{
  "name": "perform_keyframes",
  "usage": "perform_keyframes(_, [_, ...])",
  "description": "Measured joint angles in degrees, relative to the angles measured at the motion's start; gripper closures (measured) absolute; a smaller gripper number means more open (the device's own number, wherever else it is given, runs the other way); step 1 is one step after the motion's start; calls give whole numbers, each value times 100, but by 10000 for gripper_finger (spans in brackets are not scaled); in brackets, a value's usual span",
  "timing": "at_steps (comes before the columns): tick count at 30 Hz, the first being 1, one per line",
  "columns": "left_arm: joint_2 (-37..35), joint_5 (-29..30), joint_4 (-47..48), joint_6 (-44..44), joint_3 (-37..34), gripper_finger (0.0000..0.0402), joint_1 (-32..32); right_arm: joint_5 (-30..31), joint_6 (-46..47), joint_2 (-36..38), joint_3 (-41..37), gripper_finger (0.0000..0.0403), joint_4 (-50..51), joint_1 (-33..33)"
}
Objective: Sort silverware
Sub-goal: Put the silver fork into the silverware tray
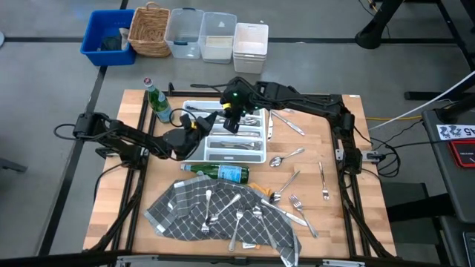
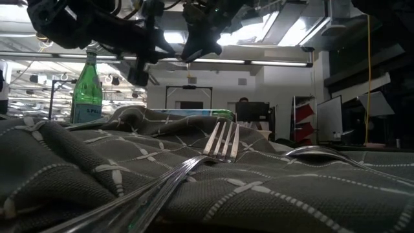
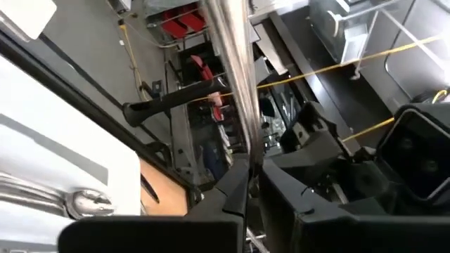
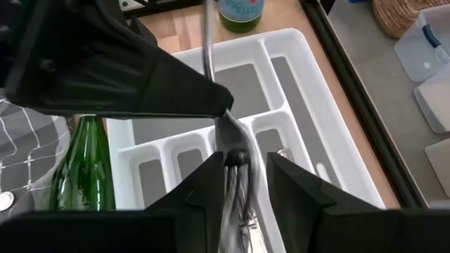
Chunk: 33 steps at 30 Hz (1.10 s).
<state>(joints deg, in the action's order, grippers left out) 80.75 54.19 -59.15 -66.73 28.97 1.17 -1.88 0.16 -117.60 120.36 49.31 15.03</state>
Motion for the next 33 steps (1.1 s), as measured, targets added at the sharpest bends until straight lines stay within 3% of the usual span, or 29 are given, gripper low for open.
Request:
perform_keyframes(6, [2,-7,41,232,76,386,-2,-6,-2,4,0,308,20,4])
perform_keyframes(13, [2,12,127,238,76,386,-2,-209,-39,11,4,392,27,10])
perform_keyframes(24, [-2,-118,421,424,90,383,-2,-283,-80,7,2,395,153,9])
perform_keyframes(33, [-2,-911,1207,766,102,296,-2,-386,-105,-7,-2,400,1017,86])
